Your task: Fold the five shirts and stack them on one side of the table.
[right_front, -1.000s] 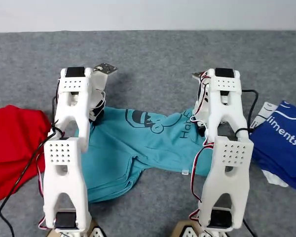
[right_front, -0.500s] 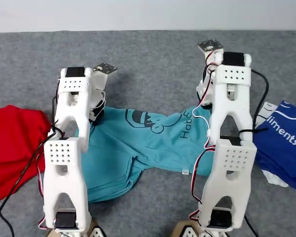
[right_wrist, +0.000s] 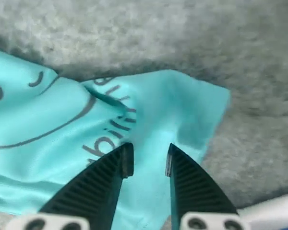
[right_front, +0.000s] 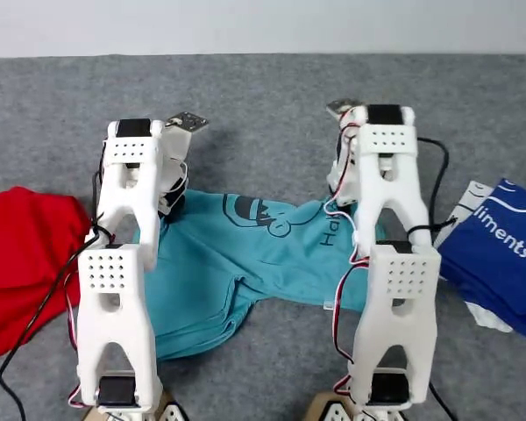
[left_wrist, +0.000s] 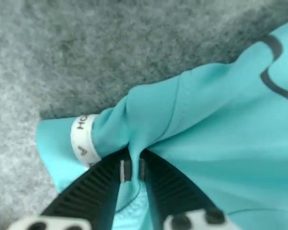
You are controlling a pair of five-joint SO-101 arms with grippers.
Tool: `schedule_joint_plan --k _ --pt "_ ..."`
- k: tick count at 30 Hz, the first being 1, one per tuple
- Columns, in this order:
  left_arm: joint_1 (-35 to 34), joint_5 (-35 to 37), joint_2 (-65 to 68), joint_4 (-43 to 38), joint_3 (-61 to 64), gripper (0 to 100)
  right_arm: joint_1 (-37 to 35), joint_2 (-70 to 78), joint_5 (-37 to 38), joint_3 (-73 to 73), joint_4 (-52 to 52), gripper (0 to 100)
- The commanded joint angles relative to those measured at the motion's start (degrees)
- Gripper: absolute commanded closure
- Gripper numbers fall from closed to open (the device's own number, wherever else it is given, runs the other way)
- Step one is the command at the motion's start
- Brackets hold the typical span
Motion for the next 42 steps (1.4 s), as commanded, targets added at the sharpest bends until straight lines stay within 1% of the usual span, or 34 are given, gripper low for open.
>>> schedule_joint_plan --k 1,7,12,17,23,35,42 --pt "-1.6 0.2 1.5 0.4 -0.8 99 -0.2 2.4 -0.6 -0.4 1.7 87.2" --pt "-1.6 0.3 1.5 0.4 -0.8 99 1.3 7.0 -0.6 -0.6 1.8 88.1" --pt "-1.6 0.3 1.5 0.4 -0.8 99 1.3 6.7 -0.3 -1.8 1.8 99.0" --pt "-1.6 0.3 1.5 0.4 -0.8 99 2.4 5.0 -0.2 -7.6 2.2 98.8" --pt "-1.6 0.3 1.5 0.4 -0.8 99 3.0 -2.1 0.9 -8.6 1.5 98.8" --pt "-1.6 0.2 1.5 0.4 -0.8 99 2.9 -3.6 1.2 -11.9 -8.2 98.8" --pt "-1.6 0.2 1.6 0.4 -0.8 99 2.9 -1.4 5.0 -12.0 -13.8 98.7"
